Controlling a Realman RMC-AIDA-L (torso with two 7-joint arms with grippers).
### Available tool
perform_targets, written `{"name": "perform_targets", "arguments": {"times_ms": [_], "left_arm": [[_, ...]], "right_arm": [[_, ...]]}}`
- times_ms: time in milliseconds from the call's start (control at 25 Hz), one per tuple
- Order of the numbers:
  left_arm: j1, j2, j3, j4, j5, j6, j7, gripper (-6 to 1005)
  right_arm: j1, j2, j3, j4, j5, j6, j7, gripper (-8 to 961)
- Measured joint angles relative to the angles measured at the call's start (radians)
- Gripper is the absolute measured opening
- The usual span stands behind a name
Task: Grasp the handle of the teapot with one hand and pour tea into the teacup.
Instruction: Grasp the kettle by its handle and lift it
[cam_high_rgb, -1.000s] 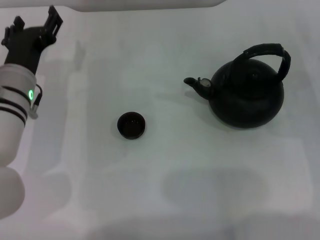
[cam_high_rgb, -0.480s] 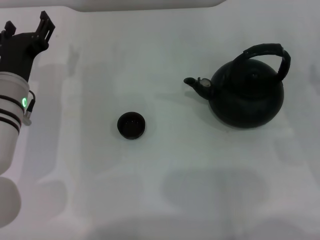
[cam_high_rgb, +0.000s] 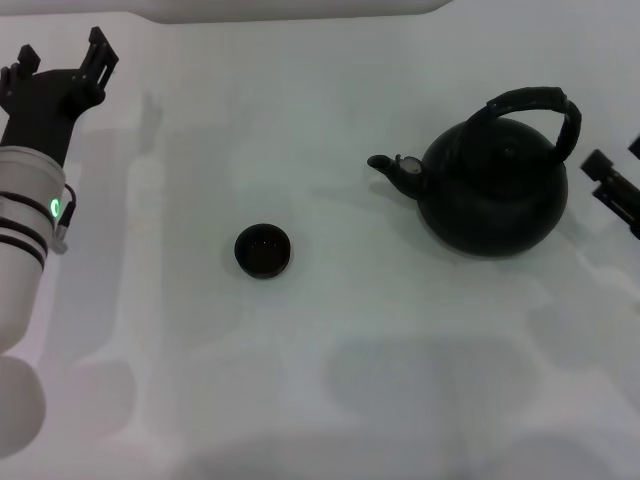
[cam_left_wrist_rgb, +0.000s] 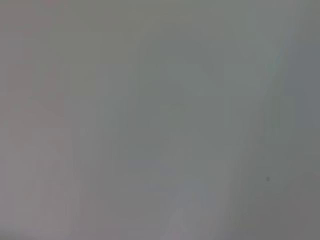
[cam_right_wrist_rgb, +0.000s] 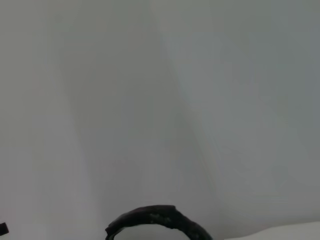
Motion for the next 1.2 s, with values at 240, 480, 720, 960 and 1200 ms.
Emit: {"name": "perform_targets", "arguments": {"times_ms": [240,480,720,960,1200], "left_arm": [[0.005,0.000,0.007,-0.001,0.000,0.000,0.000,891],[0.009,0.001,0.007,-0.001,0.000,0.000,0.000,890],[0.010,0.001,0.007,-0.001,0.000,0.000,0.000,890],[0.010,0.001,0.007,-0.002,0.000,0.000,0.000,890],[0.011,0.001,0.007,-0.002,0.000,0.000,0.000,891]], "right_arm": [[0.042,0.017,-0.008,-0.006,-0.002,0.037,-0.004,846],[0.072,0.021,-0.006,-0.024,0.002,0.096,-0.004,846],[0.101,0.021,-0.004,-0.040,0.006,0.161,-0.004,845],[0.098,0.021,-0.003,-0.060,0.006,0.182,-0.005,845],[0.094,0.021,-0.001,-0.060,0.005,0.183,0.001,702]]}}
